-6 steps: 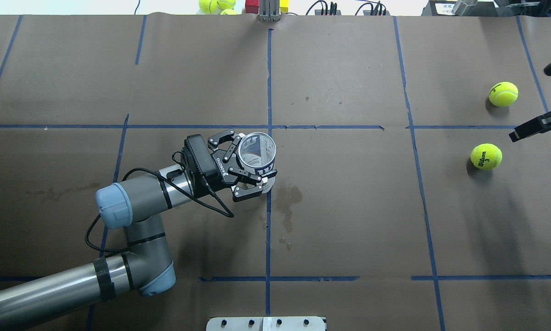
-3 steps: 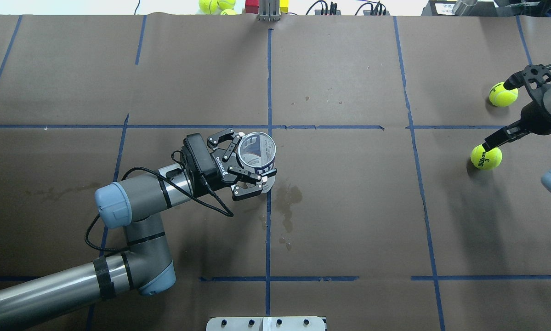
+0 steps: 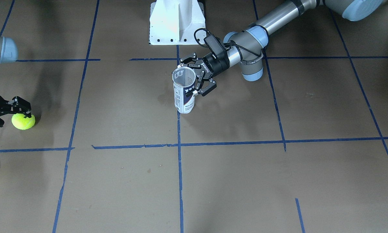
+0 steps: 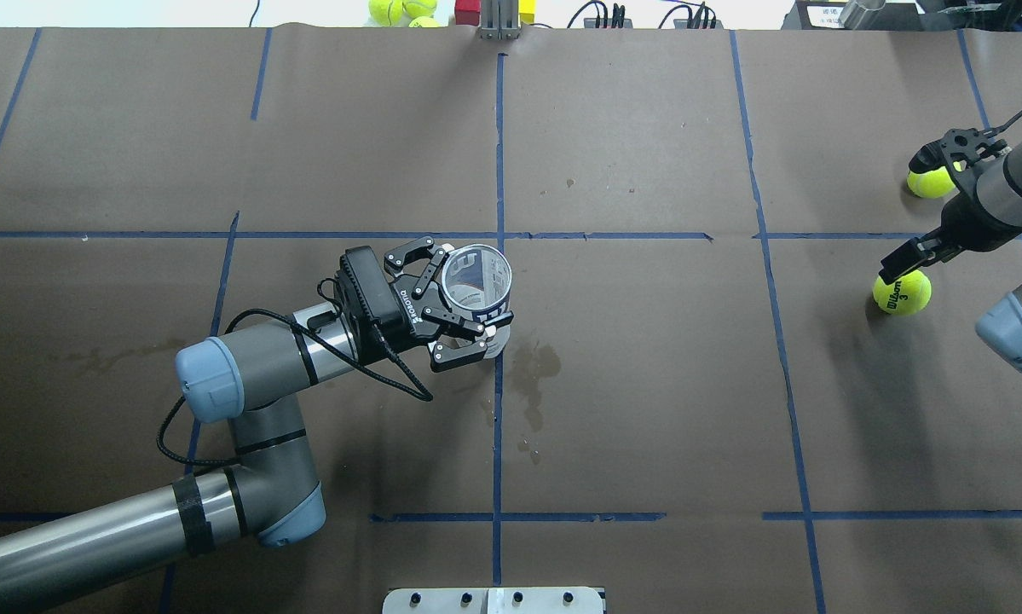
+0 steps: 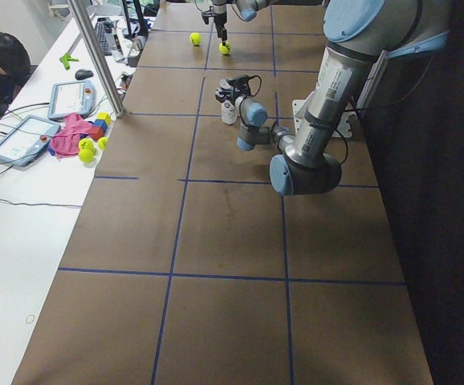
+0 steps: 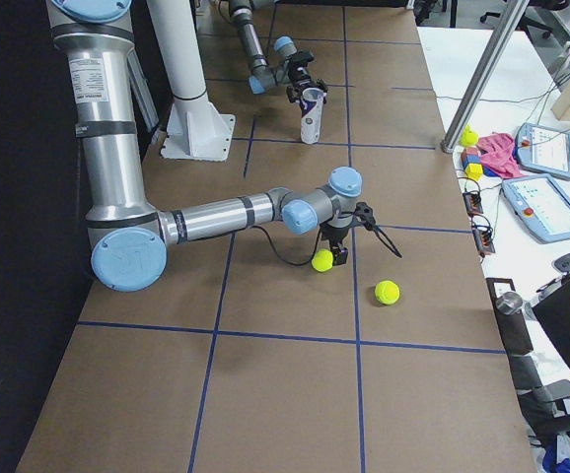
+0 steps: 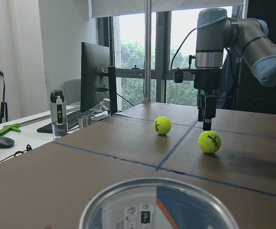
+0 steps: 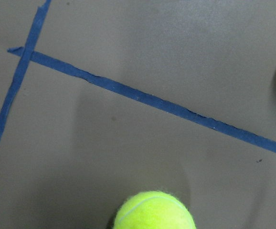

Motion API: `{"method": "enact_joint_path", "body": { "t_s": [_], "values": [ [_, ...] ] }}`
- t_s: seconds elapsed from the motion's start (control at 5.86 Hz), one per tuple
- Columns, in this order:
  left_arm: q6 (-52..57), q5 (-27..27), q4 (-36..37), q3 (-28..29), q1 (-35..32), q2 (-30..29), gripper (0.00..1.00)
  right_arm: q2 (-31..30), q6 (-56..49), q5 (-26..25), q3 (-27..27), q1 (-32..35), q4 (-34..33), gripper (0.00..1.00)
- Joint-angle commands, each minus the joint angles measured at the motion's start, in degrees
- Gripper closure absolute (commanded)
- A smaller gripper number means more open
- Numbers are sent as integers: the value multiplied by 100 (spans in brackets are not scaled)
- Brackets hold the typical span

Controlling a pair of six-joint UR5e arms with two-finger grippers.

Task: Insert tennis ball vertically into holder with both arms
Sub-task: 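Grasp the nearer tennis ball with the right gripper while the left holds the can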

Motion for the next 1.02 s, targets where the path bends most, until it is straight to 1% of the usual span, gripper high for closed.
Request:
{"method": "enact_joint_path", "body": {
  "t_s": [0.0,0.34,0.51,0.68,0.85],
  "values": [
    [14,0,6,7,-8,9,0,29,-1,-1,-213,-132,0,0],
    [23,-9,-2,-2,-8,9,0,29,-9,-9,-231,-150,0,0],
    [23,-9,-3,-2,-8,18,0,29,-9,-114,-301,-167,0,4],
    [23,-9,-11,-2,-8,26,0,29,-1,-132,-362,-193,0,12],
    [23,-9,-11,-2,-8,35,0,38,-1,-133,-372,-211,0,27]
  ]
}}
